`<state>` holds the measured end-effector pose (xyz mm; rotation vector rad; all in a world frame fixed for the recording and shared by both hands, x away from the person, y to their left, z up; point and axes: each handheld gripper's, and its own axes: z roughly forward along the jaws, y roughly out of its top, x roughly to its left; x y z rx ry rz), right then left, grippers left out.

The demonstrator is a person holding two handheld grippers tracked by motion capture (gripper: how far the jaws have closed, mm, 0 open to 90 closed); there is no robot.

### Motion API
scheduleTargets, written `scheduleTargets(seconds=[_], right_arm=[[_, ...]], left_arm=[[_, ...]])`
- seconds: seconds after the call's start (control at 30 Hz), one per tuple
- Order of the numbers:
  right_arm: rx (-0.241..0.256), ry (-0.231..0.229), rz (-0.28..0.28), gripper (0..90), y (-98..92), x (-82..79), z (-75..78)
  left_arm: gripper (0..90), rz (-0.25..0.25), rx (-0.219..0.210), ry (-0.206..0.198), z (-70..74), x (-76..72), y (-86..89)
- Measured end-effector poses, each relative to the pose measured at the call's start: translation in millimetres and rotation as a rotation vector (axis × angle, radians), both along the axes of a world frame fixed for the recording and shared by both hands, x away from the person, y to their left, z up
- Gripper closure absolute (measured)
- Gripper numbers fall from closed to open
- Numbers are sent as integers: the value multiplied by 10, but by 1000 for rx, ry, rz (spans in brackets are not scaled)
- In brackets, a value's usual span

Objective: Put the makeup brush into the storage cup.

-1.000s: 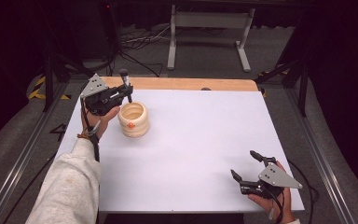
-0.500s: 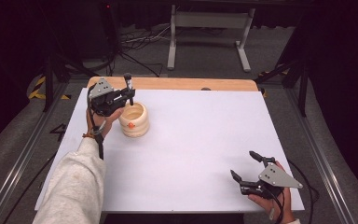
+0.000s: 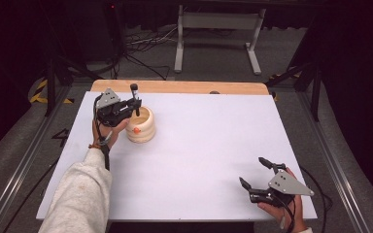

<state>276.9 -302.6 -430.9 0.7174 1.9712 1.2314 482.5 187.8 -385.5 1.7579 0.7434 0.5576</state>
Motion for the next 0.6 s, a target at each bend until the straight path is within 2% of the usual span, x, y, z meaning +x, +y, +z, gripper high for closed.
scheduleTargets(seconds=[0.3,0.5,0.6], right_arm=[[-4,3,6,126,20,-2,-1],[-5,5,8,126,23,-2,-3],[-5,5,6,126,23,-2,-3]], left_arm=[[792,5,-10,26,-138,-15,41],[791,4,2,30,-193,-31,39],[791,4,4,44,-248,-39,45]])
